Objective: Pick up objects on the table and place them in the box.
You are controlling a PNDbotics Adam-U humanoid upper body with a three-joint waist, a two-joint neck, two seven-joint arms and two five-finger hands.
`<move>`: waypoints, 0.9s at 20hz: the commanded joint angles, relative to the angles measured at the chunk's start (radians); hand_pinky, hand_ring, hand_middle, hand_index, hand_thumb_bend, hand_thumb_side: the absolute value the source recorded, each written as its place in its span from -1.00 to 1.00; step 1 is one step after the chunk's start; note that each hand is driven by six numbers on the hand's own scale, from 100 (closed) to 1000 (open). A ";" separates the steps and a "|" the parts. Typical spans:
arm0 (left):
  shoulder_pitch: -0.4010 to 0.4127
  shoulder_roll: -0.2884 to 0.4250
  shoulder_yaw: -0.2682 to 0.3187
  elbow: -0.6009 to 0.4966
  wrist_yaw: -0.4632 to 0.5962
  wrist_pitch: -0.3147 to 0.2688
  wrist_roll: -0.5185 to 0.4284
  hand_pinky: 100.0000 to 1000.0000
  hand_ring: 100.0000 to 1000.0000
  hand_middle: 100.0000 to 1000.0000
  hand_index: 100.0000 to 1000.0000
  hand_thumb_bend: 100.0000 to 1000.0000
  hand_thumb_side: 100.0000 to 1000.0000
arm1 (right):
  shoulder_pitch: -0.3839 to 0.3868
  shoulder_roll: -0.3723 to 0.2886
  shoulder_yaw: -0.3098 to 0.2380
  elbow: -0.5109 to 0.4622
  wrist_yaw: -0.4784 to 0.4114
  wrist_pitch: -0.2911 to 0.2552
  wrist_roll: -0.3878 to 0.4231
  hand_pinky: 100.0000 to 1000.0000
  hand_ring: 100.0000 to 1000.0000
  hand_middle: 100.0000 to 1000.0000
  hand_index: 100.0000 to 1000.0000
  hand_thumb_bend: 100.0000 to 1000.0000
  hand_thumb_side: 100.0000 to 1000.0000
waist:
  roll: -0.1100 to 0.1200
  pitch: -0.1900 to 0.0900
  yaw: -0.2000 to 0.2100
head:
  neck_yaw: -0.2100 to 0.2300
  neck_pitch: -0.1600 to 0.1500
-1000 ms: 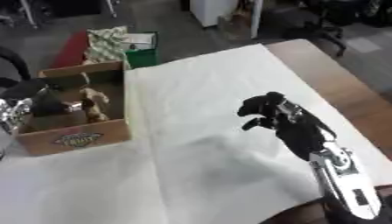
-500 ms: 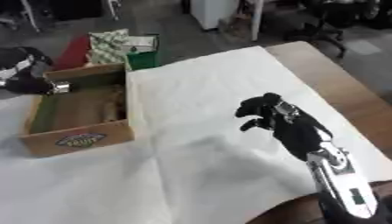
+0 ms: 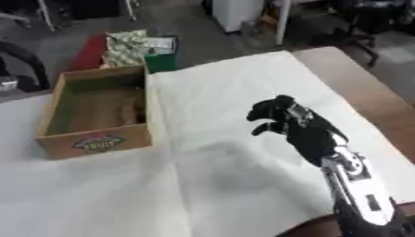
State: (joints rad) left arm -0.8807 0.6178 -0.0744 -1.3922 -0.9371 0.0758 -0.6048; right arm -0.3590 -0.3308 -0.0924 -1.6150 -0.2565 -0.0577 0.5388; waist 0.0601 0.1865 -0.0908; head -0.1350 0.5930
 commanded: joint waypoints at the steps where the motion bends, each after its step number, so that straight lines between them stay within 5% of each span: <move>1: 0.035 0.060 0.047 -0.097 0.051 0.010 0.012 0.53 0.60 0.60 0.61 -0.11 0.34 | -0.004 -0.020 -0.012 -0.008 0.002 -0.001 -0.009 0.22 0.53 0.30 0.49 -1.00 0.87 | -0.008 -0.020 0.010 | -0.002 0.011; 6: 0.170 0.037 0.102 -0.237 0.135 0.056 0.087 0.46 0.52 0.52 0.56 -0.44 0.24 | 0.003 -0.020 -0.018 -0.008 -0.002 -0.007 -0.019 0.22 0.52 0.30 0.48 -1.00 0.86 | -0.018 -0.018 0.039 | 0.022 0.020; 11: 0.340 -0.015 0.131 -0.458 0.245 0.178 0.194 0.40 0.45 0.45 0.52 -0.72 0.26 | 0.005 -0.016 -0.018 -0.011 -0.005 -0.007 -0.025 0.22 0.52 0.29 0.48 -1.00 0.86 | -0.021 -0.012 0.053 | 0.067 0.026; 18: 0.498 -0.111 0.137 -0.554 0.379 0.249 0.413 0.34 0.36 0.38 0.48 -1.00 0.38 | 0.003 -0.013 -0.020 -0.017 -0.005 -0.008 -0.034 0.21 0.52 0.28 0.47 -1.00 0.85 | -0.022 -0.007 0.057 | 0.151 0.033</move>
State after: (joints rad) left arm -0.3763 0.5020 0.0467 -1.9173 -0.5855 0.3155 -0.2322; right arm -0.3432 -0.3305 -0.1048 -1.6152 -0.2566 -0.0643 0.5091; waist 0.0402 0.1914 -0.0349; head -0.0004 0.6158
